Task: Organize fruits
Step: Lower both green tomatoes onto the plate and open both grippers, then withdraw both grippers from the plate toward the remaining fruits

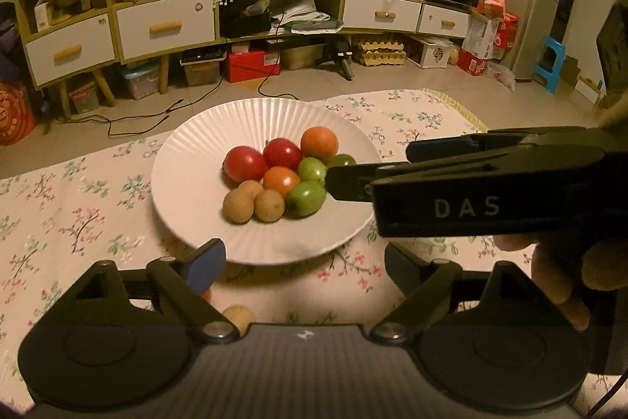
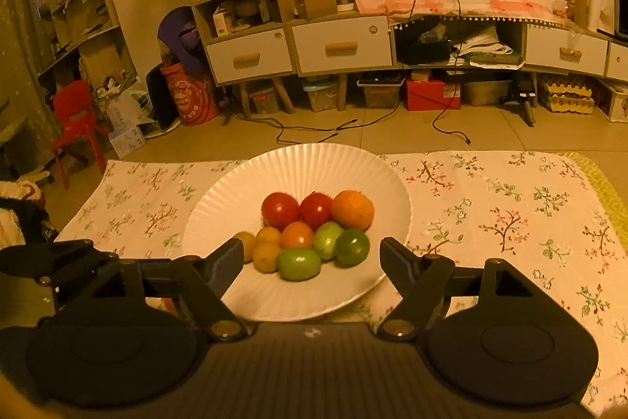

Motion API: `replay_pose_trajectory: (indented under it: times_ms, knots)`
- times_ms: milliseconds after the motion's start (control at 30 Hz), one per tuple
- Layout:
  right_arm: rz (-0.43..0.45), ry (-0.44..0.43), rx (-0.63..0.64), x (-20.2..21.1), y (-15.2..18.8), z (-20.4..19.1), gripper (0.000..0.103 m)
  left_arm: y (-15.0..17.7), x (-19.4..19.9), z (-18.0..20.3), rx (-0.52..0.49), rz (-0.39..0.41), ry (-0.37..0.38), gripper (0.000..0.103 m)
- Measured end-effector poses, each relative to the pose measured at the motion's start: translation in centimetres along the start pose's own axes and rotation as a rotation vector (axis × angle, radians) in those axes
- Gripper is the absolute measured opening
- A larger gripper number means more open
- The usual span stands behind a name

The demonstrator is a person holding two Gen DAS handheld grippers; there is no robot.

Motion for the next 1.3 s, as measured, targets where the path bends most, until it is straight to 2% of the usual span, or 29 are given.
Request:
replay_pose_trajectory:
  times_ms: [100, 333, 633, 967, 1300]
  knots:
    - [-0.011, 0.003, 0.009, 0.3, 0.5, -0.5, 0.08, 0.7, 0.7, -0.5, 0.008, -0.008, -0.016, 0.092]
    - [-0.051, 0.01, 0.036, 0.9, 2.1, -1.8, 0.086, 2.7, 2.2, -1.4, 0.012, -0.026, -0.04, 0.097]
    - [-0.093, 0.01, 0.081, 1.8, 4.5, -4.1, 0.092, 5.5, 4.1, -2.5, 0.027, -0.055, -0.039, 0.097]
    - [-0.096, -0.026, 0.108, 2.5, 6.6, -6.1, 0.095, 8.0, 5.8, -4.4, 0.059, -0.064, -0.061, 0.097]
    - [-0.106, -0.027, 0.135, 2.6, 8.6, -6.1, 0.098, 11.0, 6.8, -6.9, 0.108, -0.076, -0.066, 0.097]
Point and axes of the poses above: each gripper's, at about its wrist camera, not at the fingertips, and x roughly against the way its jaws point, z to its right, y to its underside, the point moved 9 cm from there along -x, roughly the way its jaws point, and after that the axes turned 1 degree about y, right-handed, at the moved point
